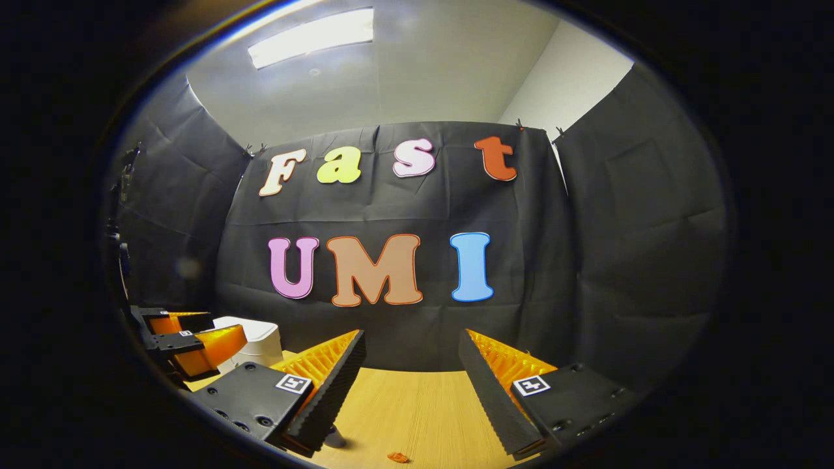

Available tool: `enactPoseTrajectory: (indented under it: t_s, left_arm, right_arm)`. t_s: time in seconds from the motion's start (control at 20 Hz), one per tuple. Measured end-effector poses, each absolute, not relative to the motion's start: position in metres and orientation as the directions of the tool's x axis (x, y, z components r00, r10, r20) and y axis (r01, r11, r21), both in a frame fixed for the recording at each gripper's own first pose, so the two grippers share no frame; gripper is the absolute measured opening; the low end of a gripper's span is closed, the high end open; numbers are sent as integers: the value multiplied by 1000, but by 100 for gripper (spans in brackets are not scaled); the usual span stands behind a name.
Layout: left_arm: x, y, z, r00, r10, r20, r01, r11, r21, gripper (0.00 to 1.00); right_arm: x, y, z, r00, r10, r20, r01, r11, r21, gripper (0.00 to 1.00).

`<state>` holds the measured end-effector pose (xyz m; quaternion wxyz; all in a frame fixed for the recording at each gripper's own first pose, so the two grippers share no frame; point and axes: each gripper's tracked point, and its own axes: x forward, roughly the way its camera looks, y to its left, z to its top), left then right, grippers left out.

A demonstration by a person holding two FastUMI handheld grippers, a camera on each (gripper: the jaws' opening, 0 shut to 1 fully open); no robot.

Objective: Press the lid of the desktop garbage bin to open it, pick up the crumpled paper on the desktop and throw it into the bin, then pick up the pop can on the desktop and drop it into the bin, and finally close the garbage bin lid.

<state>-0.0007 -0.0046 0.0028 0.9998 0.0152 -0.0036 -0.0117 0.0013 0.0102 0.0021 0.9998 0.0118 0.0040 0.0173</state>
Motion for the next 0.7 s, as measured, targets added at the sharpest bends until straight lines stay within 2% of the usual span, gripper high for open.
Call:
enactPoseTrajectory:
  t_s: [0.05, 0.45, 0.5, 0.55, 0.7]
  left_arm:
    - [0, -4, 4, 1000, -24, 7, 24, 999, 31, 93]
    - [-2, -1, 1, 1000, -10, 4, 10, 1000, 24, 92]
    - [-2, -1, 1, 1000, -10, 4, 10, 1000, 23, 92]
    - [-2, -1, 0, 1000, -10, 4, 9, 1000, 23, 92]
    - [-3, -2, 0, 1000, -9, 3, 9, 1000, 25, 92]
  right_arm:
    - [2, 9, 2, 999, 34, -9, -33, 999, 22, 96]
    - [0, 10, 3, 1000, 30, -5, -30, 999, 17, 96]
    - [-1, 10, 2, 1000, 31, -6, -31, 999, 15, 91]
    - [0, 10, 2, 999, 33, -6, -33, 999, 13, 96]
    - [1, 12, 2, 999, 35, -6, -35, 999, 10, 96]
